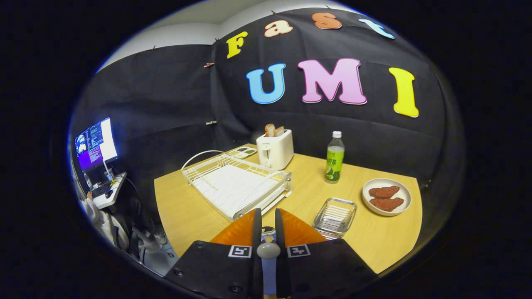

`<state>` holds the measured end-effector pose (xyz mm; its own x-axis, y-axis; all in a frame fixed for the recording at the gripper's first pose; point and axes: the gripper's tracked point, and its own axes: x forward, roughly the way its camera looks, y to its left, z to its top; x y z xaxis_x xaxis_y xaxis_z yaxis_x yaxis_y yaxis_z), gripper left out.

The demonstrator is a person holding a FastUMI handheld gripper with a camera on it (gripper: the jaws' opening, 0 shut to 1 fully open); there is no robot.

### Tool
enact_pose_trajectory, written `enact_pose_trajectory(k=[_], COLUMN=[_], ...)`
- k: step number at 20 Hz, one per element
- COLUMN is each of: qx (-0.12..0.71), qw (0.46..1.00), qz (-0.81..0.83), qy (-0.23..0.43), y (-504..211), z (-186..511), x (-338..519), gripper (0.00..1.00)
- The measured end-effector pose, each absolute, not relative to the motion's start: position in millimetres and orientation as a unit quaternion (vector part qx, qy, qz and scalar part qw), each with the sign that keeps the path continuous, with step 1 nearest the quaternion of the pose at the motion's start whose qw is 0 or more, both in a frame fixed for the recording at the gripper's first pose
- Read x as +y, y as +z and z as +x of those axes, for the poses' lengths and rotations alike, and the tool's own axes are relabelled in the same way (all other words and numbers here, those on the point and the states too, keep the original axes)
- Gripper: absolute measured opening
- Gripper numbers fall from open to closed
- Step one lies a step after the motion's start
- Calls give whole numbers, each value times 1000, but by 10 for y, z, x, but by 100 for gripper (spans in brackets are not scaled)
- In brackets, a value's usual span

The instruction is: Take the plate from the dish rack, then take the spoon from the basket and place it into the plate.

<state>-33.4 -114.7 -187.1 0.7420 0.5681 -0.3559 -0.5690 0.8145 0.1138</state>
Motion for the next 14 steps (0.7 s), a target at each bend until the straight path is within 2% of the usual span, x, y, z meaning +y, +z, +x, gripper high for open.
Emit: enact_pose_trajectory(k=[8,14], qx=[246,255], qw=[914,913], qz=[-25,-30], qy=[322,317], y=[-2510,-2606], z=[-458,-524], x=[-956,-1086], gripper=[16,17])
